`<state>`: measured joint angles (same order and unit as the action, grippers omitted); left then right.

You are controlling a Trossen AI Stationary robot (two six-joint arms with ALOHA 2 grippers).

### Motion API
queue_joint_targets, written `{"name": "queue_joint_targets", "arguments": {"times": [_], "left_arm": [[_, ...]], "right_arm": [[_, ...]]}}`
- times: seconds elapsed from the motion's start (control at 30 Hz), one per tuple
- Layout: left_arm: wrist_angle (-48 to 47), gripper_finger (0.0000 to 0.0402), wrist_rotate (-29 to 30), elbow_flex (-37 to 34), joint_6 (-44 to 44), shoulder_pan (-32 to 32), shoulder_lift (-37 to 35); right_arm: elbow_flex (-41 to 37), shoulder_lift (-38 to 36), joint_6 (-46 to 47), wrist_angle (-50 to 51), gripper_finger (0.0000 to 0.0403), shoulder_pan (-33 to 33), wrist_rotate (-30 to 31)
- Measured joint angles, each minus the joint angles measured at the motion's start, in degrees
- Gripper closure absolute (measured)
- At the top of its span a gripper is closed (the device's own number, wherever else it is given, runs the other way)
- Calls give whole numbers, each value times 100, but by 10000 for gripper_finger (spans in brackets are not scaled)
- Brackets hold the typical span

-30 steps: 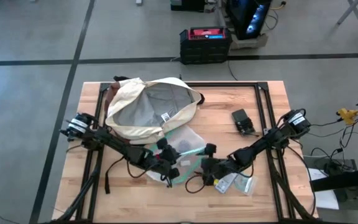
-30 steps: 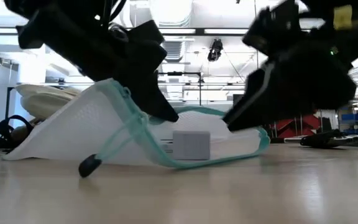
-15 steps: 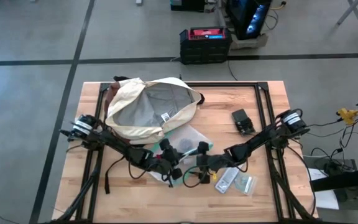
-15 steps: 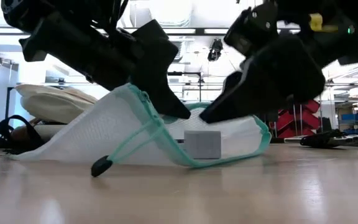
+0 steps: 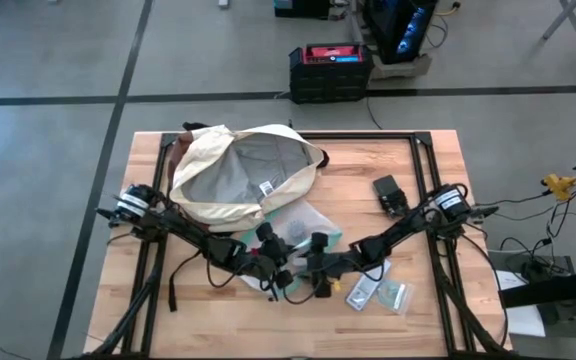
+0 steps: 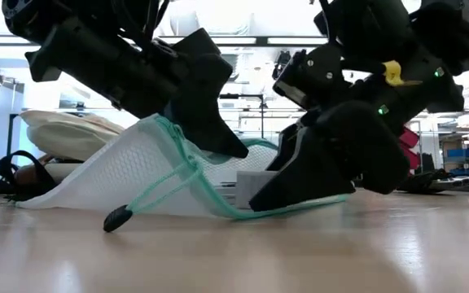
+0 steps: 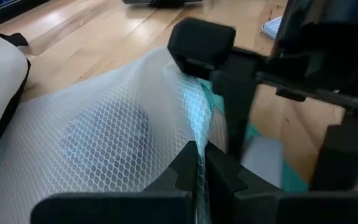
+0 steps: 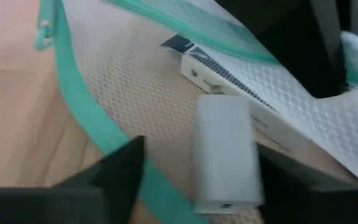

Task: Unpack backpack
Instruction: Remove the white charger adapter from the green zip bag

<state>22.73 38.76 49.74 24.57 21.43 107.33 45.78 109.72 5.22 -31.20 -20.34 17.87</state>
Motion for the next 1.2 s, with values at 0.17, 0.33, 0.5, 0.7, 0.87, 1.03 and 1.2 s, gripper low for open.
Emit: {"name": "queue_joint_targets", "arguments": {"times": [0.17, 0.33, 0.5, 0.7, 0.87, 1.03, 1.2], "left_arm": [[7, 402, 8, 0, 3, 0, 0], [-3, 402, 103, 0, -6, 0, -24], [18, 402, 116, 1, -75, 0, -159], [42, 402, 145, 111, -354, 0, -336], [75, 402, 118, 420, -649, -2, -345], [84, 402, 51, 650, -872, 15, -341], [84, 402, -39, 750, -1005, 15, -339]], "right_arm": [[-18, -285, -169, 313, 334, -44, 22], [-52, -926, 134, 1409, 333, -481, 307], [-171, -1756, 888, 3075, 333, -1448, 1160], [-612, -2576, 2464, 4224, 333, -2509, 2111], [-1286, -2773, 3548, 4034, 333, -2576, 2635], [-1877, -2622, 3831, 3170, 333, -2380, 2720], [-1971, -2585, 3913, 3163, 271, -2404, 2340]]}}
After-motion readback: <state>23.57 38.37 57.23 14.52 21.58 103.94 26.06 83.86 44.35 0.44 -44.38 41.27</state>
